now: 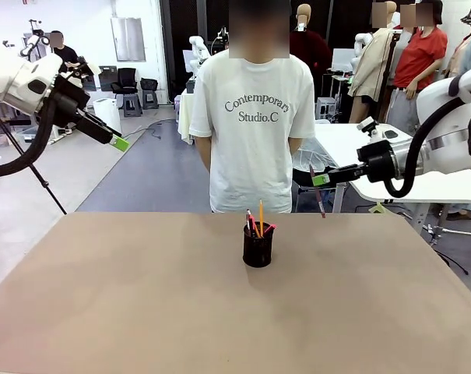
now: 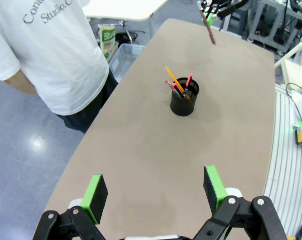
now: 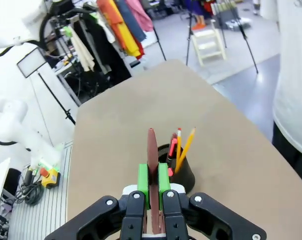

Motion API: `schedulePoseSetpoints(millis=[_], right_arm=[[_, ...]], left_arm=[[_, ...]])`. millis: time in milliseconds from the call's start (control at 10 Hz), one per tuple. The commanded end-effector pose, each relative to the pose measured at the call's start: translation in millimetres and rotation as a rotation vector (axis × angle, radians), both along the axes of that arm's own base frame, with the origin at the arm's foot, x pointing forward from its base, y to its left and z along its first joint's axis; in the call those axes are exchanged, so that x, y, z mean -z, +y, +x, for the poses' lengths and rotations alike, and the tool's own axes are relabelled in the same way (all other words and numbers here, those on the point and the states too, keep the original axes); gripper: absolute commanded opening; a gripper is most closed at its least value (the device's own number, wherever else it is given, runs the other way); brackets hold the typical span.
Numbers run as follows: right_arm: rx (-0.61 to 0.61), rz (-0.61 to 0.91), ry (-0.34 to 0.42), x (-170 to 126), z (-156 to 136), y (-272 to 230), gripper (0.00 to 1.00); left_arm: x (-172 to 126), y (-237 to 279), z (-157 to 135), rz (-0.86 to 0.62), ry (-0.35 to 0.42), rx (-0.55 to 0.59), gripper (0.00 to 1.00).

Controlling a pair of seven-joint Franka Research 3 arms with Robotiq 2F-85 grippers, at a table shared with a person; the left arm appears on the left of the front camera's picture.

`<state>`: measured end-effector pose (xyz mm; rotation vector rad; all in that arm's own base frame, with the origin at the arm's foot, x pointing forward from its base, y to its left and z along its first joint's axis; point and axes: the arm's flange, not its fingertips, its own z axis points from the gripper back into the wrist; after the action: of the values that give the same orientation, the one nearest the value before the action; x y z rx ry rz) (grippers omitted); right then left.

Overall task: Place the pens into the pen holder.
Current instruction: Pick up a writing instrument from the table and place it into the Pen holder.

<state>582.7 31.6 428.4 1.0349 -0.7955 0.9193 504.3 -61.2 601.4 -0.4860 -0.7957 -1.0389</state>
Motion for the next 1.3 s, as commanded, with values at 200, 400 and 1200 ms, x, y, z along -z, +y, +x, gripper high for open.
schedulePoseSetpoints(millis=[200,400,1200], right_arm=[[-0.099,0.102,-0.092,6,27,22,0.0],[-0.134,0.079,-0.186,17,36,42,0.0],[-0.263,0.204,-0.35,44,36,113,0.0]], left_arm=[[-1,1,-1,-0.009,0.009,-0.008,1.0],[-1,1,-1,-0.009,0.009,-0.008,1.0],[-1,1,-1,-0.009,0.009,-0.008,1.0]])
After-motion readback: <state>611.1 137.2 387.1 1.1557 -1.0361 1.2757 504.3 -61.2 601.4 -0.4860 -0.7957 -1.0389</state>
